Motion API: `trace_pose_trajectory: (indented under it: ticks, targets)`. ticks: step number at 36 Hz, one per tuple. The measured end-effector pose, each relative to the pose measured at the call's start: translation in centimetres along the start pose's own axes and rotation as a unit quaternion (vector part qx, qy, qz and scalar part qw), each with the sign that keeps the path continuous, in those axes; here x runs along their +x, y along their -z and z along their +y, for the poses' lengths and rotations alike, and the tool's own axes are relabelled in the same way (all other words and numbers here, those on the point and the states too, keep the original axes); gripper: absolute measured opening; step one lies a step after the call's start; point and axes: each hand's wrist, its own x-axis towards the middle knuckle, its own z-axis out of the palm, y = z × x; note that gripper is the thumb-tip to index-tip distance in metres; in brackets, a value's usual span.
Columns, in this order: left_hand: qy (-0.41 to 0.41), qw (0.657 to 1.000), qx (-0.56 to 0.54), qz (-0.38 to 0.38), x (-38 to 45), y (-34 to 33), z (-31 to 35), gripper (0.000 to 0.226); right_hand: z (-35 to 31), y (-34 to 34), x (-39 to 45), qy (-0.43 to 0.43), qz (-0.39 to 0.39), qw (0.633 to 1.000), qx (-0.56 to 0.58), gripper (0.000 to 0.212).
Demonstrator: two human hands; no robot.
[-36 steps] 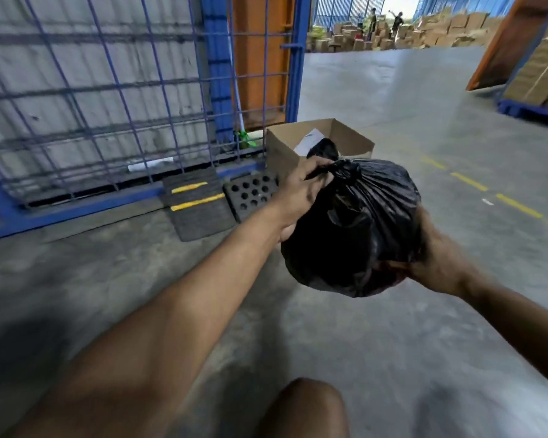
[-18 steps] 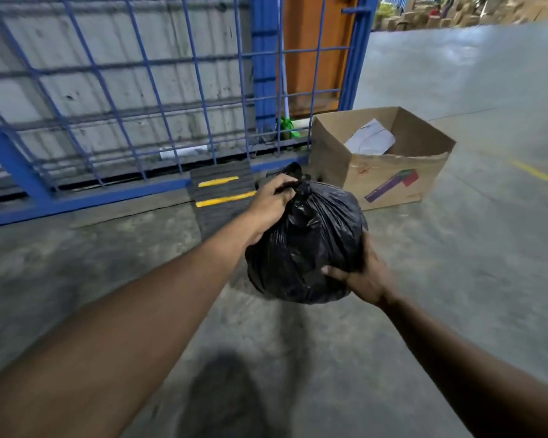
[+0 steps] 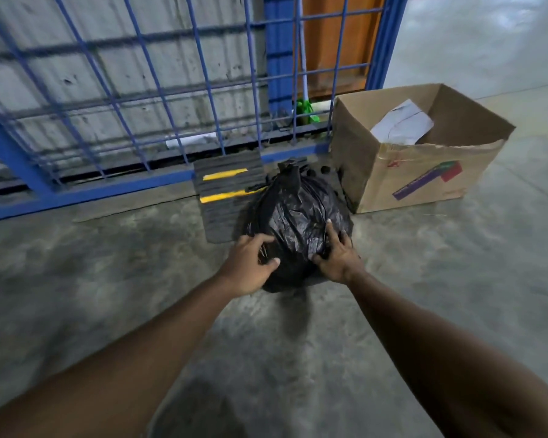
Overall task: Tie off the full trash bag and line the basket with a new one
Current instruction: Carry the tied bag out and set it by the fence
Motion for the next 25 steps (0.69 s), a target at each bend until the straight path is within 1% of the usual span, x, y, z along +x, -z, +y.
trace_pose_trajectory:
  ticks: [2, 4, 6, 9, 10, 13, 14, 16, 19, 22, 24, 25]
  targets:
    - [-0.015, 1.000, 0.004, 0.008, -1.0, 0.1, -0.4, 0.045, 0.2, 1.2, -0.8, 0.001, 0.015, 1.000, -0.001, 0.102]
    - [-0.027, 1.000, 0.000, 0.010, -1.8, 0.5, -0.4, 0.039, 0.4, 2.6, -2.0, 0.007, 0.031, 0.999, 0.008, 0.092]
    - [-0.052, 0.998, -0.003, 0.021, -2.7, 1.0, 0.4, 0.034, 0.8, 4.8, -4.1, 0.017, 0.041, 0.999, -0.003, 0.073]
    - [-0.094, 0.995, -0.018, 0.027, -4.0, 1.7, 2.4, 0.025, 1.5, 8.1, -8.5, 0.049, 0.024, 0.998, -0.016, 0.031]
    - [-0.106, 0.994, -0.020, 0.023, -4.7, 1.9, 3.2, 0.022, 1.8, 9.2, -10.2, 0.056, 0.020, 0.998, -0.018, 0.025]
    - [-0.135, 0.990, -0.028, -0.010, -6.2, 1.7, 5.5, 0.015, 2.9, 12.1, -15.7, 0.061, 0.002, 0.997, -0.041, 0.028]
    - [-0.162, 0.986, -0.032, -0.023, -7.3, 1.4, 7.3, 0.015, 3.8, 13.7, -19.0, 0.052, 0.013, 0.998, -0.045, 0.029]
    - [-0.181, 0.982, -0.035, -0.044, -8.5, 0.5, 9.0, 0.015, 5.4, 15.5, -23.5, 0.047, 0.033, 0.997, -0.053, 0.028]
    - [-0.221, 0.971, -0.032, -0.080, -11.2, -1.3, 12.7, 0.016, 8.6, 18.1, -31.2, 0.008, 0.072, 0.996, -0.050, 0.019]
    - [-0.256, 0.959, -0.043, -0.115, -14.1, -3.6, 16.3, 0.014, 11.6, 19.7, -38.8, -0.029, 0.117, 0.992, -0.047, 0.023]
    - [-0.284, 0.948, -0.049, -0.133, -16.7, -5.7, 19.1, 0.012, 13.8, 20.3, -44.8, -0.059, 0.145, 0.987, -0.032, 0.021]
    - [-0.298, 0.943, -0.038, -0.142, -17.4, -6.1, 19.8, 0.012, 14.4, 20.5, -46.2, -0.067, 0.155, 0.985, -0.022, 0.020]
